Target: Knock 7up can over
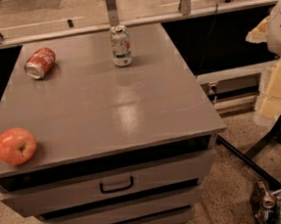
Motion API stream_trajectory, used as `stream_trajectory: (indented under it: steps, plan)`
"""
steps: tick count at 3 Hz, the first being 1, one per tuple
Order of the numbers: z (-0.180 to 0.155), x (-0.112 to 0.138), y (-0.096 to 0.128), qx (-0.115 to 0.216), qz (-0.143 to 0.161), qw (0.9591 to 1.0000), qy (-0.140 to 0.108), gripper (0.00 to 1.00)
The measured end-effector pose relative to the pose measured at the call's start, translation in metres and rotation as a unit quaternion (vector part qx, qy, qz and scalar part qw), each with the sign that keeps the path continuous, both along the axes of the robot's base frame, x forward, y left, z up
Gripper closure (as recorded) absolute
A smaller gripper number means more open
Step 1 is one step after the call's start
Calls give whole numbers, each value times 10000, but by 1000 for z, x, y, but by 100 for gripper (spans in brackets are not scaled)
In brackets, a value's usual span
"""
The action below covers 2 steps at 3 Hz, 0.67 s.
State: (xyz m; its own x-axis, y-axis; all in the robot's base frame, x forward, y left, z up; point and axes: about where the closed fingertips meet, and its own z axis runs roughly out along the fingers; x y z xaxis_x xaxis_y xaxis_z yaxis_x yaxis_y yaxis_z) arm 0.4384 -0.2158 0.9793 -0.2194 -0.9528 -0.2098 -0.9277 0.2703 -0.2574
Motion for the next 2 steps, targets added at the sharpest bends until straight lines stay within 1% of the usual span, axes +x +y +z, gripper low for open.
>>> stream_trajectory:
  steps: [1,2]
  plan:
    - [0,0,0,0,0,10000,-1,0]
    - [5,34,14,372,188,9988,-265,0]
